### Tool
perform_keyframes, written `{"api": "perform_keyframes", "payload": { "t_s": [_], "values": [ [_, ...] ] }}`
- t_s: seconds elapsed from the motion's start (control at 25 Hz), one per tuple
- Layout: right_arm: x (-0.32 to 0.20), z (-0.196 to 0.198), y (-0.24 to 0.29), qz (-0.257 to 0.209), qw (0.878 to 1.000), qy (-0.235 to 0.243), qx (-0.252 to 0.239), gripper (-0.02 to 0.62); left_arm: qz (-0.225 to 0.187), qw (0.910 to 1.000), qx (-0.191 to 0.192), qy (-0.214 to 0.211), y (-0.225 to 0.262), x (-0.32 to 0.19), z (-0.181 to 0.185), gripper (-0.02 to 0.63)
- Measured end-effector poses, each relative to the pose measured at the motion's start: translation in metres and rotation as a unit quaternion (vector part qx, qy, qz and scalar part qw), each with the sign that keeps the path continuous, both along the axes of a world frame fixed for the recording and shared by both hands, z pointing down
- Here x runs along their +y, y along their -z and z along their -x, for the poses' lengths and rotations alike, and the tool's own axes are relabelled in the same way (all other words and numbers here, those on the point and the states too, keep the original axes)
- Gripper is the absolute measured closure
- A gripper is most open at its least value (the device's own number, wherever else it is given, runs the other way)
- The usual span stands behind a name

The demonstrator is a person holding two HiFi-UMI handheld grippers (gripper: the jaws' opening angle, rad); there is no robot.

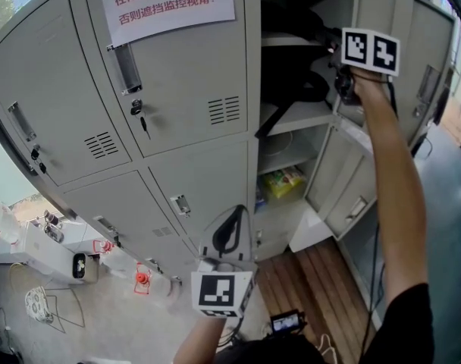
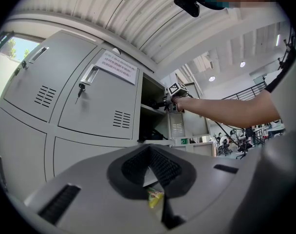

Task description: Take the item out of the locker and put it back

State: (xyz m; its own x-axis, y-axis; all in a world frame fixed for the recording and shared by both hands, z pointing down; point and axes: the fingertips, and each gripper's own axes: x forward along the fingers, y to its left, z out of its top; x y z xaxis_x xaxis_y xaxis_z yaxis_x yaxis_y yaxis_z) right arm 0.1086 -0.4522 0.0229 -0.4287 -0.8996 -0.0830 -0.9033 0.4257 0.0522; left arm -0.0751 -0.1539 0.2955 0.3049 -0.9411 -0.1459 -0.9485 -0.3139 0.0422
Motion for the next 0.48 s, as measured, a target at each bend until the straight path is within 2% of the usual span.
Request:
{"api": "perform_keyframes", "payload": {
  "t_s": [0.12,0.2,0.32,0.48],
  "values": [
    [0.002,-0.001,-0.002,-0.003,1.000,0.010,0.005,0.383,0.004,1.0000,-0.003,0.000,0.001,0.003,0.001,0.614],
    [0.001,-0.001,0.006,-0.004,1.000,0.022,0.003,0.338,0.000,1.0000,-0.004,-0.001,0.005,0.002,0.001,0.614],
    [-0.007,0.006,0.011,0.012,0.999,0.037,0.014,0.313,-0.005,1.0000,-0.004,-0.001,0.008,0.001,0.001,0.614],
    [-0.021,0.022,0.001,0.039,0.997,0.053,0.036,0.310,-0.001,1.0000,-0.006,-0.001,0.004,0.000,0.002,0.614]
  ]
}}
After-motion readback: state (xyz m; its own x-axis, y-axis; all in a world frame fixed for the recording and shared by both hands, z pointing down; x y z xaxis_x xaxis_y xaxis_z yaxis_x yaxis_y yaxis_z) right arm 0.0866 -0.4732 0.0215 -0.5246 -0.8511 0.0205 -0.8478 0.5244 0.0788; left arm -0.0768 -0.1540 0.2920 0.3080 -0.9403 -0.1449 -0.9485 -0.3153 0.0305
